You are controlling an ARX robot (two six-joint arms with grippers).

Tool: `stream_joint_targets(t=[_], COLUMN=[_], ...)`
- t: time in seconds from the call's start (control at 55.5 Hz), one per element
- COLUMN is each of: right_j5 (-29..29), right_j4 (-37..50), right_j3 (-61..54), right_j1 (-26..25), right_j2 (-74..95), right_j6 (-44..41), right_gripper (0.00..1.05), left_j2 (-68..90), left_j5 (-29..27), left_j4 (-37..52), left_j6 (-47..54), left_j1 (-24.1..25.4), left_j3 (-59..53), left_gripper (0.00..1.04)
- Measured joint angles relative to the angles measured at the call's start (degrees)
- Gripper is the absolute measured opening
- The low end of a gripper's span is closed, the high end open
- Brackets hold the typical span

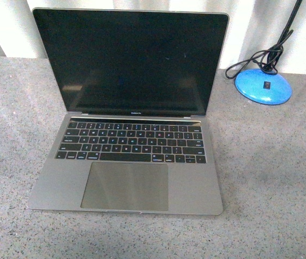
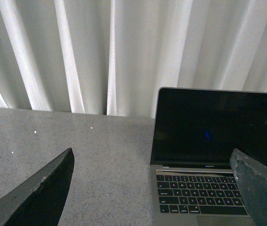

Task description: Close laptop

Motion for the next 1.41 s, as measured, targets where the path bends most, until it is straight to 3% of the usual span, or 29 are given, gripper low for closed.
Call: stream_joint_targets(t=[0.739,0.793,0.829,0.901,0.956,1.046,1.208,1.406], right_j5=[-1.27,-10.91,-17.51,-21.57,-21.57,-21.33,-21.51,-18.86], right_j4=[-0.74,-9.16,-15.30,-19.82,-19.26,-16.68,-8.22,-1.55], right_j3=[0.20,3.30,5.64,7.21,8.07,9.57,14.25,21.99], right_j1=[-0.37,-3.50,-5.60,-6.16,-5.27,-3.82,-2.58,0.44], right_j2=[0.46,4.44,9.46,16.02,19.19,23.41,34.56,52.68], right_j6=[-0.42,-3.23,-6.51,-9.60,-11.72,-14.36,-19.69,-23.56], right_gripper=[0.95,0.95,0.95,0.95,0.95,0.95,0.95,0.95], left_j2=[0.04,4.35,11.80,23.02,27.15,29.62,37.18,51.19], left_j5=[-0.13,-13.03,-26.23,-44.09,-48.65,-46.45,-33.09,-20.00], left_j4=[-0.02,-7.48,-16.24,-21.81,-18.18,-10.82,3.48,16.76], left_j6=[0.00,-5.22,-13.25,-22.47,-24.50,-23.30,-16.11,-8.07], left_j1=[-0.02,-3.87,-9.05,-14.78,-14.73,-12.15,-7.15,-4.81], left_j3=[0.00,2.80,6.93,10.29,10.34,10.73,13.38,18.16], left_gripper=[0.98,0.98,0.98,0.98,0.98,0.98,0.98,0.98])
